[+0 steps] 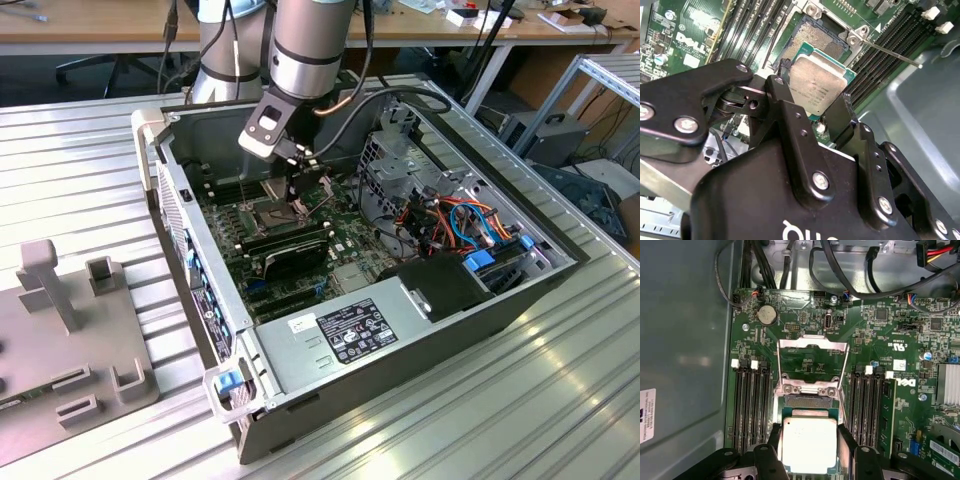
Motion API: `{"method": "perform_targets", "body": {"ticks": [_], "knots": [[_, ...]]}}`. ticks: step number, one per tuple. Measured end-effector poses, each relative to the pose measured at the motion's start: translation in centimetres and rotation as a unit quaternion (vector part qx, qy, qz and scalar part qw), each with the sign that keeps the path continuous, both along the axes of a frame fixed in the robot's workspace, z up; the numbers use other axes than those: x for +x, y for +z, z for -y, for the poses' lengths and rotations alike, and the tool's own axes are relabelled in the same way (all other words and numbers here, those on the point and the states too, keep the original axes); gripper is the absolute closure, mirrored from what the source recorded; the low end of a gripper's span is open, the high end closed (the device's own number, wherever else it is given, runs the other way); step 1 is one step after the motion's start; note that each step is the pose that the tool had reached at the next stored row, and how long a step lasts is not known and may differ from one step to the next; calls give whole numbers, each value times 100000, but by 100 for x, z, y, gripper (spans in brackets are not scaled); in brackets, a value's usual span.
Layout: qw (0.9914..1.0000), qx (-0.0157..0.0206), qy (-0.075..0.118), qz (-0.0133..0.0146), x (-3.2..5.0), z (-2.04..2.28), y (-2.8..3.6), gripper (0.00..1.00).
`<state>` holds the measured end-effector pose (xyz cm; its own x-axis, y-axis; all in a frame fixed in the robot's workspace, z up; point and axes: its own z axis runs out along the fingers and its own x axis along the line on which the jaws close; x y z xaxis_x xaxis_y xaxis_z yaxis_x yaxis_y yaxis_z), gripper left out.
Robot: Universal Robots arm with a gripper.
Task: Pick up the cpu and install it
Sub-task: 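Place the cpu into insertion slot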
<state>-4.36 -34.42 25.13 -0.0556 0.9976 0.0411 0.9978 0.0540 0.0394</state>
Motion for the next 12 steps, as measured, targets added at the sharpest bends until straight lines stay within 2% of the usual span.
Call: {"method": "perform_targets", "body": {"ticks": [1, 6, 9, 12], "knots": [[100000, 3, -46, -1, 0, 0, -34, 47], [100000, -2, -184, -2, 0, 0, -75, 47], [100000, -3, -264, -2, 0, 0, -128, 47], [99999, -7, -385, -2, 0, 0, -236, 47]]}}
